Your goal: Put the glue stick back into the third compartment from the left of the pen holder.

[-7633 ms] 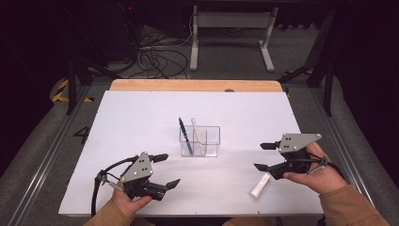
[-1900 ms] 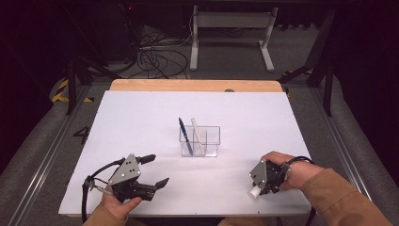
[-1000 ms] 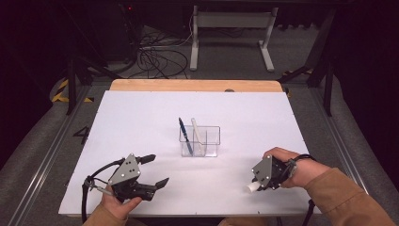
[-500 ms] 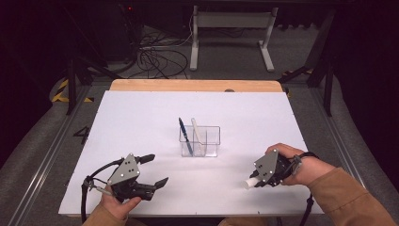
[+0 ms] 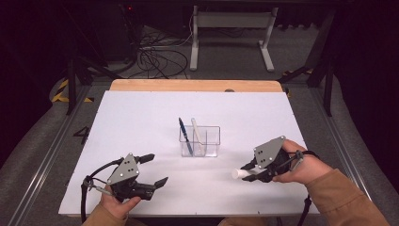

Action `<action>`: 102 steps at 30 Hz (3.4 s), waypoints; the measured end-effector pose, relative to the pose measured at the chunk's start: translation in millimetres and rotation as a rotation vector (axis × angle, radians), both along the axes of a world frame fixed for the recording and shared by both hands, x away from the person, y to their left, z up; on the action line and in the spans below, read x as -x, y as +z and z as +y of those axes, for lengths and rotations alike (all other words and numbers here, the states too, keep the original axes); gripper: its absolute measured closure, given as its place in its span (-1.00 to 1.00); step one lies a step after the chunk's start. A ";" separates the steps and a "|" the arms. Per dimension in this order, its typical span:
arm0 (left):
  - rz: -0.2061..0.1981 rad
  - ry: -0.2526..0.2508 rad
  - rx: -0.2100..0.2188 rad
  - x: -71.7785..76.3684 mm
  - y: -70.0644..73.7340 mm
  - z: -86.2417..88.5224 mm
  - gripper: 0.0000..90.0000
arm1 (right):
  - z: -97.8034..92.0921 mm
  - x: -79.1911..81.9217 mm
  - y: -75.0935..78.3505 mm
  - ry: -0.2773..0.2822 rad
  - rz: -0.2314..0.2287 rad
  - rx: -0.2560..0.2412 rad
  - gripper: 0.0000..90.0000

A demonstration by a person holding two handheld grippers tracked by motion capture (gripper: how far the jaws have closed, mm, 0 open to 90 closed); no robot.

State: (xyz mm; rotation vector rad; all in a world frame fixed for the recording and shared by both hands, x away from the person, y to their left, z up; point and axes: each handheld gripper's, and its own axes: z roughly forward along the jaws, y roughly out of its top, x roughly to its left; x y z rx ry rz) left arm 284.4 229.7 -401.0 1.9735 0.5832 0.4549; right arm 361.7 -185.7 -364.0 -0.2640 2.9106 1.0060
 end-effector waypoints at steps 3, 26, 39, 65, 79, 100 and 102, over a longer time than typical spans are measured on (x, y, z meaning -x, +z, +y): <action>0.001 -0.003 -0.001 -0.2 0.0 0.2 -0.62 | 2.0 0.1 3.4 -0.046 0.008 -0.056 0.54; -0.002 0.004 0.005 -1.0 -0.3 2.6 -0.62 | 15.4 1.6 18.1 -0.399 0.036 -0.434 0.54; -0.001 0.013 0.014 -1.3 -0.4 6.1 -0.62 | 29.3 -3.8 15.9 -0.520 0.031 -0.550 0.54; 0.002 0.020 0.016 -1.6 -2.4 8.4 -0.62 | 62.9 -22.3 -2.6 -0.770 0.020 -0.725 0.54; 0.009 0.018 0.016 -2.0 -4.0 7.9 -0.62 | 80.4 -31.4 -23.2 -0.845 0.003 -0.778 0.54; 0.006 0.019 0.014 -2.2 -4.3 8.6 -0.62 | 83.8 -39.3 -33.2 -0.838 -0.067 -0.716 0.53; 0.004 0.020 0.011 -2.4 -4.3 9.0 -0.62 | 83.7 -40.2 -34.2 -0.842 -0.065 -0.706 0.53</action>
